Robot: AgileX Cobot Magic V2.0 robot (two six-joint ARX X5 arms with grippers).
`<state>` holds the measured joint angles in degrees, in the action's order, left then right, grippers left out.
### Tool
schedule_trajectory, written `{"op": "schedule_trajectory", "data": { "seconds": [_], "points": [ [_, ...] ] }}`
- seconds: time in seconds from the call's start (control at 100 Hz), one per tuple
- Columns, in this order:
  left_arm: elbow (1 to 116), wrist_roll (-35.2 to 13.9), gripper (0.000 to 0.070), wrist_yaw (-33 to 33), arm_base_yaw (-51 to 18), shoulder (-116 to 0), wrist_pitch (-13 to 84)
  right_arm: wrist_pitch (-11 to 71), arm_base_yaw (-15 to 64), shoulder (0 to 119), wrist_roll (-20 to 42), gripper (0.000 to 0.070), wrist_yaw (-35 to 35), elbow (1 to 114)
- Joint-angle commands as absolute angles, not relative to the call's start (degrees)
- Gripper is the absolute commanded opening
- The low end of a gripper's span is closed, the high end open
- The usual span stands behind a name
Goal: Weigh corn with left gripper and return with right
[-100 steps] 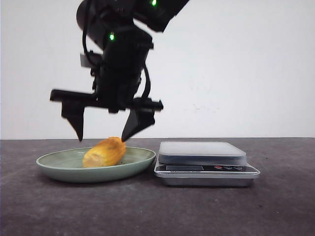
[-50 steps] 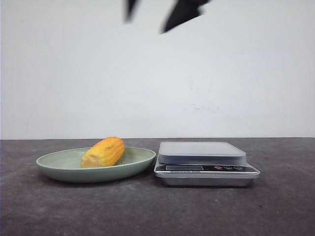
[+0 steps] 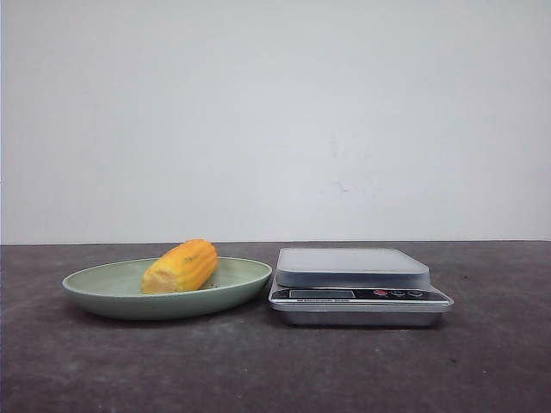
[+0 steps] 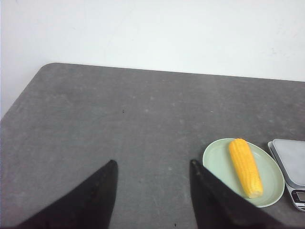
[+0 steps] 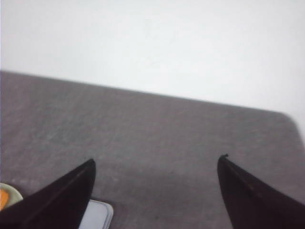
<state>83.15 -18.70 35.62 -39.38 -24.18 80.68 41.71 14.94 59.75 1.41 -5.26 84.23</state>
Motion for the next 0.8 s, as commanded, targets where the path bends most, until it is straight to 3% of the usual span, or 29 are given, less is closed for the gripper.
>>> {"op": "schedule_trajectory", "data": {
  "seconds": [0.0, 0.16, 0.26, 0.34, 0.45, 0.56, 0.61, 0.66, 0.79],
  "points": [
    [83.77, -19.11, 0.0285, 35.64, -39.66, -24.25, 79.75, 42.81, 15.11, 56.82, 0.54, 0.0498, -4.95, 85.12],
    [83.55, -19.11, 0.0284, 35.64, -39.66, -24.25, 79.72, 46.78, 15.35, 48.36, 1.69, 0.0488, -4.89, 85.01],
    [83.46, -19.11, 0.0284, 35.62, -39.66, -24.25, 79.77, 50.46, 15.40, 43.53, 2.83, 0.0395, -4.99, 84.93],
    [83.44, -19.11, 0.0284, 35.64, -39.66, -24.25, 79.75, 54.04, 15.40, 40.07, 2.76, 0.0261, -7.64, 84.40],
    [83.15, -19.14, 0.0279, 35.64, -39.66, -24.25, 79.66, 57.98, 15.40, 36.27, 2.52, 0.0000, -12.12, 82.76],
    [82.67, -19.14, 0.0260, 35.66, -39.66, -24.25, 79.70, 58.81, 15.40, 33.32, 2.70, 0.0000, -11.99, 80.07],
    [82.37, -19.14, 0.0170, 35.66, -39.66, -24.25, 79.70, 58.78, 15.40, 32.21, 2.90, 0.0000, -11.92, 78.65],
    [81.87, -19.11, 0.0000, 35.68, -39.66, -24.25, 79.66, 58.78, 15.40, 31.22, 3.31, 0.0000, -11.86, 77.23],
    [81.01, -19.14, 0.0006, 36.21, -39.66, -24.25, 79.68, 58.74, 15.40, 29.45, 4.27, 0.0000, -11.86, 74.30]
  ]
}}
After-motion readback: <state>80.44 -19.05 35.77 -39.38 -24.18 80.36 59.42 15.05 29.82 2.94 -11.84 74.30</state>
